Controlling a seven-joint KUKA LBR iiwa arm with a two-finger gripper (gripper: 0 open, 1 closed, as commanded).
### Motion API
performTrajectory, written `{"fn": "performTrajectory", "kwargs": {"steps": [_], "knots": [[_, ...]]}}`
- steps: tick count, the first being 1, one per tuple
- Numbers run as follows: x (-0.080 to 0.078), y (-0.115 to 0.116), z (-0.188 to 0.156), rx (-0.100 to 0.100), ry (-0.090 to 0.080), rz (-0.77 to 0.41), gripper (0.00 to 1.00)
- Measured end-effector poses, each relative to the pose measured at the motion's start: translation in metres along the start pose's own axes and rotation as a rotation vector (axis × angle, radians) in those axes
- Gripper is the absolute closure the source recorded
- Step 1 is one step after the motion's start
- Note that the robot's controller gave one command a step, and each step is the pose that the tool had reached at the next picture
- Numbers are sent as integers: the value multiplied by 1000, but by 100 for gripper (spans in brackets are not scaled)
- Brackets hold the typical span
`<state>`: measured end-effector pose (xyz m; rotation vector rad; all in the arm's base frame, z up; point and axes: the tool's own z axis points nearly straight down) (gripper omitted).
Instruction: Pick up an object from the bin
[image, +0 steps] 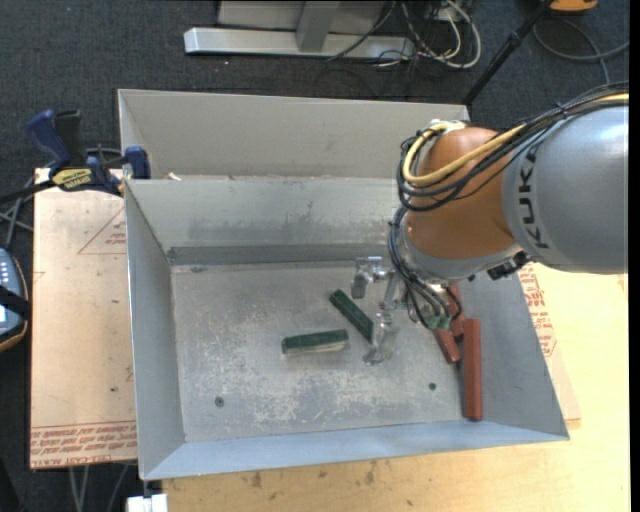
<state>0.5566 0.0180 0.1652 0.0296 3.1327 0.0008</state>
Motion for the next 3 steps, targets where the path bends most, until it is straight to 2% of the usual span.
{"fn": "performTrajectory", "kwargs": {"steps": [1, 2, 3], "knots": [[-23, 20, 56, -2, 4, -157, 0], [-21, 6, 94, -2, 6, -124, 100], [-21, 6, 94, -1, 6, -124, 100]]}}
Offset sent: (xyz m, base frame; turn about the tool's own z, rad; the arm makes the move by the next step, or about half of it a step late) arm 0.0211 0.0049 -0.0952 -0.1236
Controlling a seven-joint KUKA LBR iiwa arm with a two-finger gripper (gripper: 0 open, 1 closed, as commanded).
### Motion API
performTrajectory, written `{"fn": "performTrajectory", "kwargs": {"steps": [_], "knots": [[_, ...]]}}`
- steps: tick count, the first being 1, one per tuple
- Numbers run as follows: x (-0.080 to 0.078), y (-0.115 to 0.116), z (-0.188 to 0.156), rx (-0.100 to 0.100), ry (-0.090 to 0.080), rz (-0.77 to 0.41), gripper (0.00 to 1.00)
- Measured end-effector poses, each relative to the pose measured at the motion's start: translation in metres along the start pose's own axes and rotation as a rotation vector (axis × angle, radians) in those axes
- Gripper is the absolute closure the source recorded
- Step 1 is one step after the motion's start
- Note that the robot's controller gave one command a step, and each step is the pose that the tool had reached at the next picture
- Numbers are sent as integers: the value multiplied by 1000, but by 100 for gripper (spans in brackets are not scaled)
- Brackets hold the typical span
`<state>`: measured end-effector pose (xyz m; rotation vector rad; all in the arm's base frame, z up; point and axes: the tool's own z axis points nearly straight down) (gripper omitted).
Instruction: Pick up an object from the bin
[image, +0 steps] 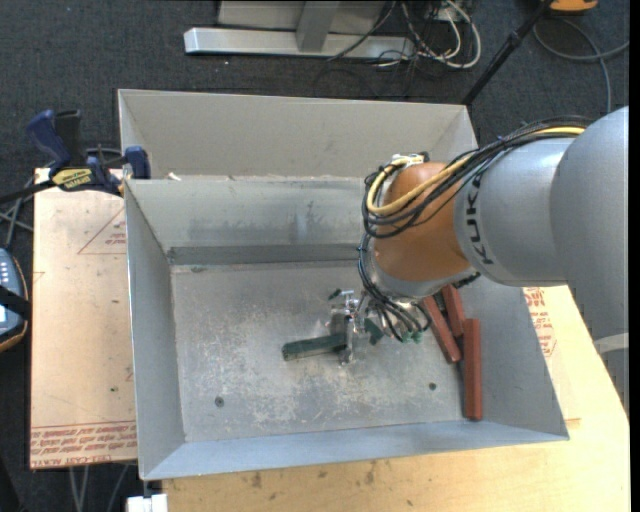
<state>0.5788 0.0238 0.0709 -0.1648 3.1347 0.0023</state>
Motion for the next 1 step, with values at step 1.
{"fn": "performTrajectory", "kwargs": {"steps": [1], "knots": [[0, -1, -176, 1, -7, 15, 100]]}}
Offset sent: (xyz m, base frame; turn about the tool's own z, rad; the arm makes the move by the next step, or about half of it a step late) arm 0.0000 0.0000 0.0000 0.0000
